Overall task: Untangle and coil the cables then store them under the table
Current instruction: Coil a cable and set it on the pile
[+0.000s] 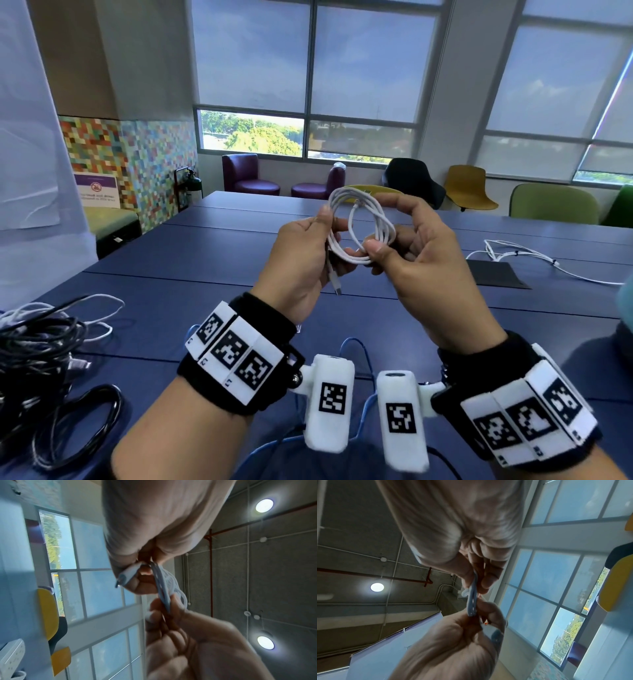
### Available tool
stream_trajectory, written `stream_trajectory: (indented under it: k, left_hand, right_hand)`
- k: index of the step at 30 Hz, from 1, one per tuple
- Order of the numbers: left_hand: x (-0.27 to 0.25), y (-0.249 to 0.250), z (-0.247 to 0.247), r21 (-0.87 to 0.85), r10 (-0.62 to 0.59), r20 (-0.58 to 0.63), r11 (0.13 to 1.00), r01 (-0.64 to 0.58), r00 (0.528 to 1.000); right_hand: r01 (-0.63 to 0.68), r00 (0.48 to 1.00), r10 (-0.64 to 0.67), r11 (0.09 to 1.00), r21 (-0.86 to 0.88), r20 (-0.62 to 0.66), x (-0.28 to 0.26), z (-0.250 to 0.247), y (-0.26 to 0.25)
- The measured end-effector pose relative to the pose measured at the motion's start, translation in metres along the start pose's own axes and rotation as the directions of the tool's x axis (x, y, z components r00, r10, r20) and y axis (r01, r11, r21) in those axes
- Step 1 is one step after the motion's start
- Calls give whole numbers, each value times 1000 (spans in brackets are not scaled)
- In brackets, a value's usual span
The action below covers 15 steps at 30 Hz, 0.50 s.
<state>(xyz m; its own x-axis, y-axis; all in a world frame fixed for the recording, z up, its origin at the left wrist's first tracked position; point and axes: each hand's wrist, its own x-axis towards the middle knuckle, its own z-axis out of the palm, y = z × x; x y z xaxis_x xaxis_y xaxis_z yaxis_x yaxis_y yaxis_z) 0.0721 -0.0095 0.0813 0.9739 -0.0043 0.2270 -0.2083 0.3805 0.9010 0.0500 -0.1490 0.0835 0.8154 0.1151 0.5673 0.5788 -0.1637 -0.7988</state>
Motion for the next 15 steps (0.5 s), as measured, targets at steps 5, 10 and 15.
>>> stream_trajectory:
  k: [5,10,15]
  left_hand:
    - [0,6,-6,-116,-44,90,992,54,995]
    - [-1,6,-3,7,5,26,1000,-5,1000]
    - [-4,5,0,155,43,65,986,-53,997]
  right_hand:
    - [-31,999,33,979,-202,6,2,-3,3]
    - [74,997,-74,895,-439,18,0,-2,10]
    - [419,865,-489,578,-700,113,3,-3,19]
